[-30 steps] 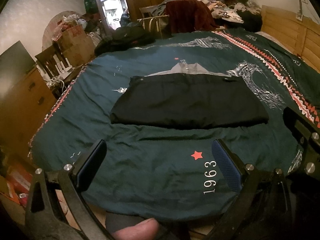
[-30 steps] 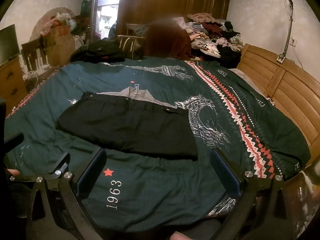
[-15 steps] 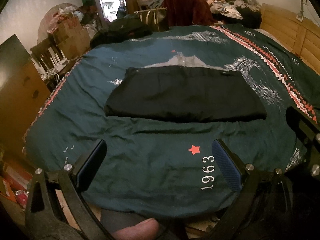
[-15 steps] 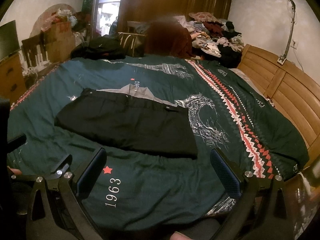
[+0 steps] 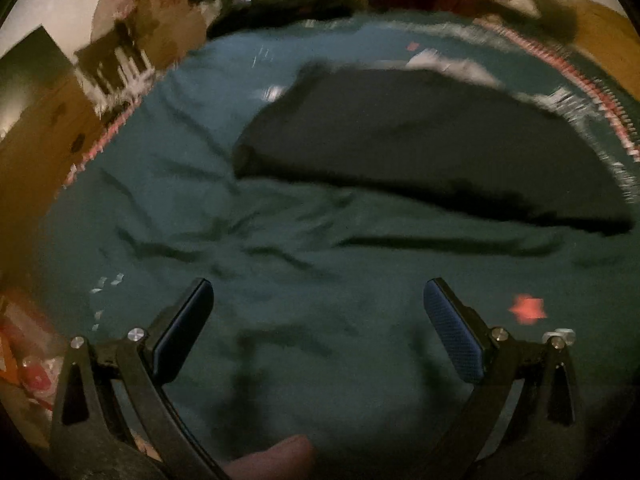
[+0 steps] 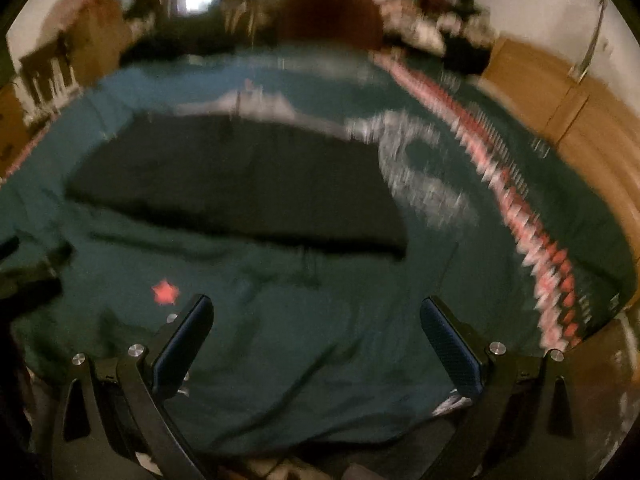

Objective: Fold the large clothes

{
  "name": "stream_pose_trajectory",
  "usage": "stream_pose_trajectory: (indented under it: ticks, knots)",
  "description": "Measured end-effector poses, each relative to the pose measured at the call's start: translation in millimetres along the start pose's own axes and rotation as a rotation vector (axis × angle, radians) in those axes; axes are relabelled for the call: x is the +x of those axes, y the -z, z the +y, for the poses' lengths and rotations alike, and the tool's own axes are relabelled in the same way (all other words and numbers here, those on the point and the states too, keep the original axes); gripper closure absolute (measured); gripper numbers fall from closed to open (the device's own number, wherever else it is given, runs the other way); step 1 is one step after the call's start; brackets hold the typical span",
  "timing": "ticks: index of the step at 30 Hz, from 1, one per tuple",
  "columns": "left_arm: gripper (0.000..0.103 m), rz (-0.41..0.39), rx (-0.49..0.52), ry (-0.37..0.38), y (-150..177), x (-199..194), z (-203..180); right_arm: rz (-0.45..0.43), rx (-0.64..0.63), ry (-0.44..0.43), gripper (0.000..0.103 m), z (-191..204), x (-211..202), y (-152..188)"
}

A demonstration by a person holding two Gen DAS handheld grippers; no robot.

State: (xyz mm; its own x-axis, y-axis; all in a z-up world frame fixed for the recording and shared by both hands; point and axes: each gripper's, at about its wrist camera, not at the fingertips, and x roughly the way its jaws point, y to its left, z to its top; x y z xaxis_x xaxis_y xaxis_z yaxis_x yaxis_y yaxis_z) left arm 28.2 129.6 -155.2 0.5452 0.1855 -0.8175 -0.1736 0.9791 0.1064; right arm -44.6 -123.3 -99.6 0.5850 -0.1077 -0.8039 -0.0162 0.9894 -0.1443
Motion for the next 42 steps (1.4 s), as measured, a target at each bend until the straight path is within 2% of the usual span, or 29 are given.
stream_pose_trajectory:
  ticks: [3,5,7,9,12,13,15,29,36,40,42]
  knots:
    - [0.0,0.008,-0.014,-0.025,0.8,22.3,11.8,0.084,0.026,-0.011,0.0,-10.3,48.4,7.1]
    - [0.0,0.012,-0.015,-0.041,6.5,37.8,17.2,0.089,0.022,0.001,0.0,-12.3,66.3,6.5]
    - [0.0,0.017,-0.054,0.016,13.3,48.5,25.3,0.093,0.01,0.013,0.0,-14.1,87.6,7.3]
    - [0.0,-0.023,-0.104,0.068,19.6,43.7,33.2,0.121,-0.004,0.028,0.0,-14.4,107.9,9.4]
    - [0.0,-0.017,-0.091,0.055,20.8,40.7,28.1,0.213,-0.017,0.027,0.0,-14.5,139.2,23.1]
    - [0.0,-0.016,-0.091,0.055,20.7,40.7,28.0,0.208,-0.009,0.012,0.0,-16.7,143.5,27.2]
    - [0.0,-0.018,-0.097,0.062,20.6,38.2,27.2,0.169,0.011,-0.011,0.0,-23.3,143.0,33.1]
    - [0.0,-0.017,-0.109,0.063,14.7,51.9,37.4,0.073,0.035,-0.07,0.0,-32.5,144.7,44.6]
    - [0.0,-0.011,-0.103,0.075,14.4,50.2,39.1,0.075,0.026,-0.079,0.0,-33.5,144.3,44.9]
    - [0.0,0.027,-0.067,0.088,7.2,46.0,42.4,0.088,0.02,-0.079,0.0,-34.2,144.2,43.8]
    - [0.0,-0.007,-0.075,0.07,-3.9,35.7,53.0,0.119,0.015,-0.087,0.0,-34.6,142.6,39.9]
